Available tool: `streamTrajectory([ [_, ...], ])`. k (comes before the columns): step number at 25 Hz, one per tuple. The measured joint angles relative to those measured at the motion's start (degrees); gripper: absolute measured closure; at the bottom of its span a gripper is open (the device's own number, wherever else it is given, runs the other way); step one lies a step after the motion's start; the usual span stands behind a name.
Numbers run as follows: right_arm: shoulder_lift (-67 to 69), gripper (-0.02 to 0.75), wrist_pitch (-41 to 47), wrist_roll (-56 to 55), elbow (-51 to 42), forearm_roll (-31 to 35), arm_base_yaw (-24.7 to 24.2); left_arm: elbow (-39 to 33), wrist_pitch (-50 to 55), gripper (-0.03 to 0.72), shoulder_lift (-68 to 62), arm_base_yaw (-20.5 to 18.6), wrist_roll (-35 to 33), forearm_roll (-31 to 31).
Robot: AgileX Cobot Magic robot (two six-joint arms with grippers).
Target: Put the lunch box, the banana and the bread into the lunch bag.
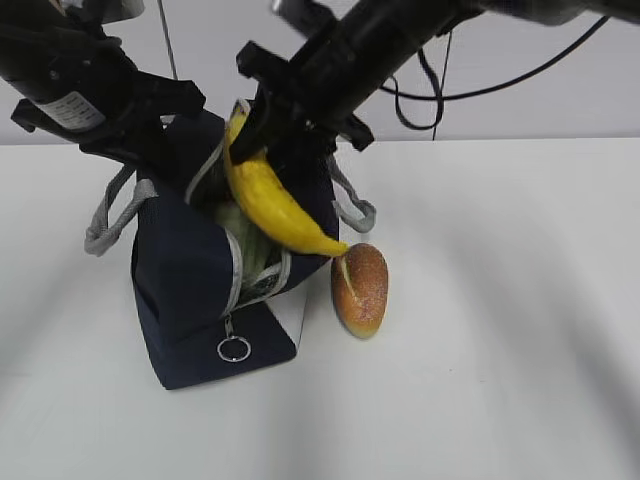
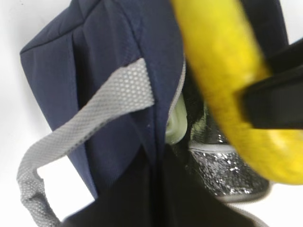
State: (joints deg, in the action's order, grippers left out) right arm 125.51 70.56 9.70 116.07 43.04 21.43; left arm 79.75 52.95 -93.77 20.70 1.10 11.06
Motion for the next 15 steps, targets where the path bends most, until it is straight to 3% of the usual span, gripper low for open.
streamTrajectory([
  [5,4.2,0.441,-1.2,-0.9,0.0,6.7,0.2,0.0,-0.1,0.691,0.0,0.0,0.0,0.0],
  [9,5.4,0.288,-3.3,-0.8,0.0,13.4,0.3,0.0,-0.1,0.691,0.0,0.0,0.0,0.0],
  [12,5.5,0.16,-3.4,0.4,0.0,14.5,0.3,0.0,-0.1,0.691,0.0,0.0,0.0,0.0],
  [15,5.5,0.127,-2.2,1.6,0.0,14.6,-0.5,0.0,-0.1,0.691,0.0,0.0,0.0,0.0],
])
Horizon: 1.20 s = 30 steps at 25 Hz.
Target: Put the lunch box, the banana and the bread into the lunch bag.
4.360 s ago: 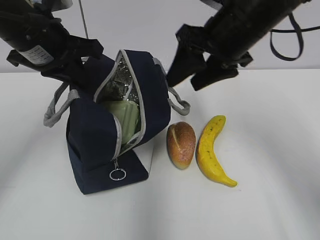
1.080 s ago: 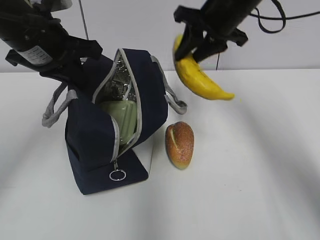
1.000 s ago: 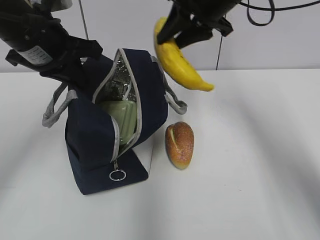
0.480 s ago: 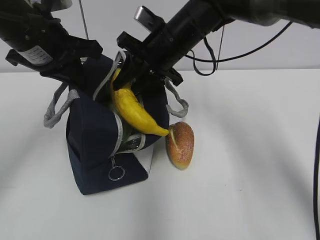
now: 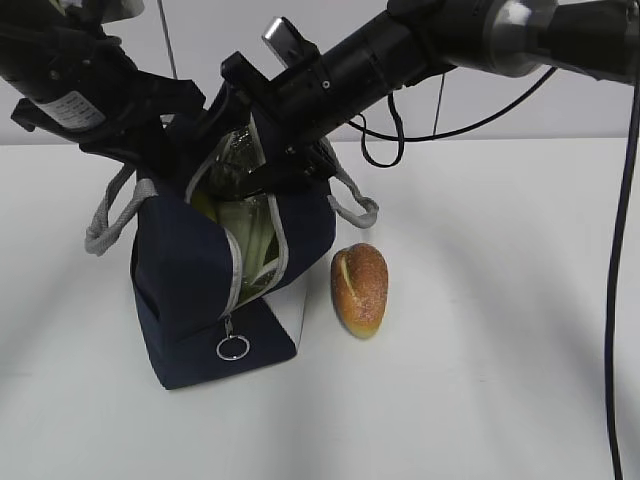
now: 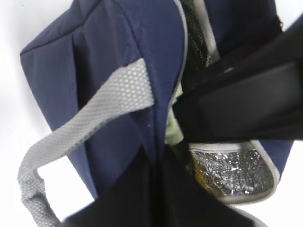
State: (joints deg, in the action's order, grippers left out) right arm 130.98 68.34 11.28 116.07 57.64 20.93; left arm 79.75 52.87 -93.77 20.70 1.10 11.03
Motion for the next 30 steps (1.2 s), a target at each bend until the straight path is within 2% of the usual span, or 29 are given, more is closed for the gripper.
streamTrajectory([
  [7,-0.4,0.219,1.1,0.8,0.0,-7.5,-3.1,0.0,-0.1,0.691,0.0,0.0,0.0,0.0],
  [15,-10.5,0.241,1.8,1.0,0.0,-27.8,-3.2,0.0,0.0,0.691,0.0,0.0,0.0,0.0],
  [19,-16.1,0.241,1.9,-0.1,-2.8,-37.2,-3.2,0.0,0.0,0.691,0.0,0.0,0.0,-0.1],
  [22,-18.8,0.243,2.1,-0.9,-7.5,-39.5,-3.2,0.0,0.0,0.691,0.0,0.0,0.0,-0.2],
  [30,-19.8,0.242,2.1,-2.0,-24.4,-39.6,-3.2,0.0,0.1,0.691,0.0,0.0,0.0,-0.5],
])
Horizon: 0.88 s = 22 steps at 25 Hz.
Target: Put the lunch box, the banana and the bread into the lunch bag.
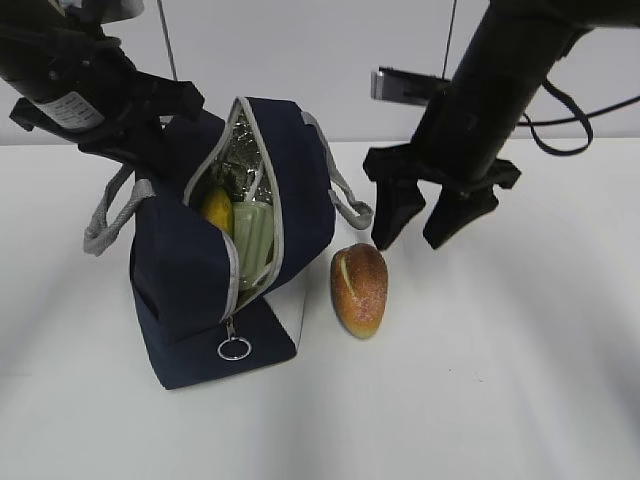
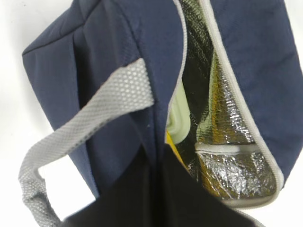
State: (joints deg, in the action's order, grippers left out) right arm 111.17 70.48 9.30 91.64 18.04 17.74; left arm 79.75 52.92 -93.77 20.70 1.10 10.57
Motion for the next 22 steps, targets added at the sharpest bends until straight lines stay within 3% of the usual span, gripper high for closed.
streamTrajectory([
  [5,0.0,0.106,-5.2,-0.1,-5.7,0.1,0.0,0.0,0.0,0.691,0.0,0.0,0.0,0.0],
  [7,0.0,0.085,-8.7,-0.2,-5.9,1.3,0.0,0.0,0.0,0.691,0.0,0.0,0.0,-0.1],
  [13,3.3,0.076,-14.8,0.8,-5.9,9.4,0.0,0.0,0.0,0.691,0.0,0.0,0.0,-0.1],
  [22,11.5,0.08,-19.1,0.8,-5.0,11.6,0.0,0.0,0.0,0.691,0.0,0.0,0.0,-0.1],
])
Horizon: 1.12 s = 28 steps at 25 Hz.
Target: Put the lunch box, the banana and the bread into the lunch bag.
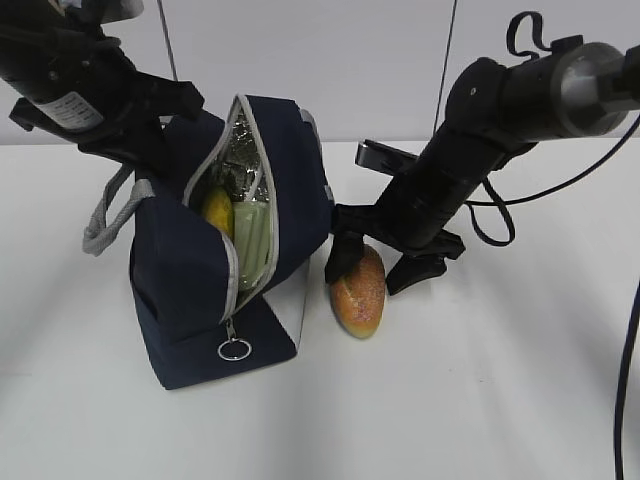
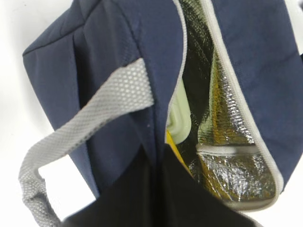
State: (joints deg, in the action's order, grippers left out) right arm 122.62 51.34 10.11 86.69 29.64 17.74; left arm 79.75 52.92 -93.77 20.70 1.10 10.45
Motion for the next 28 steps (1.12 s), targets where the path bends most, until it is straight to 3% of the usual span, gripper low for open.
streamTrajectory([
  [3,0.6,0.124,-0.1,0.9,0.6,1.3,0.0,0.0,0.0,0.691,0.0,0.0,0.0,0.0],
  [8,0.6,0.292,0.0,1.3,0.7,1.4,0.0,0.0,0.0,0.691,0.0,0.0,0.0,-0.1],
  [10,0.6,0.324,0.6,1.3,1.0,0.7,0.0,0.0,0.0,0.691,0.0,0.0,0.0,-0.1],
  [19,0.6,0.339,16.0,-0.4,8.8,-18.6,0.0,0.0,0.1,0.691,0.0,0.0,0.0,-0.3],
  [23,-1.5,0.342,17.7,-3.3,11.9,-28.0,0.0,0.0,0.1,0.691,0.0,0.0,0.0,-0.3],
  [26,-4.8,0.342,18.2,-4.5,13.6,-31.4,0.0,0.0,0.1,0.691,0.0,0.0,0.0,-0.3],
  [28,-7.5,0.342,18.6,-4.8,15.3,-30.1,0.0,0.0,0.1,0.691,0.0,0.0,0.0,-0.3],
])
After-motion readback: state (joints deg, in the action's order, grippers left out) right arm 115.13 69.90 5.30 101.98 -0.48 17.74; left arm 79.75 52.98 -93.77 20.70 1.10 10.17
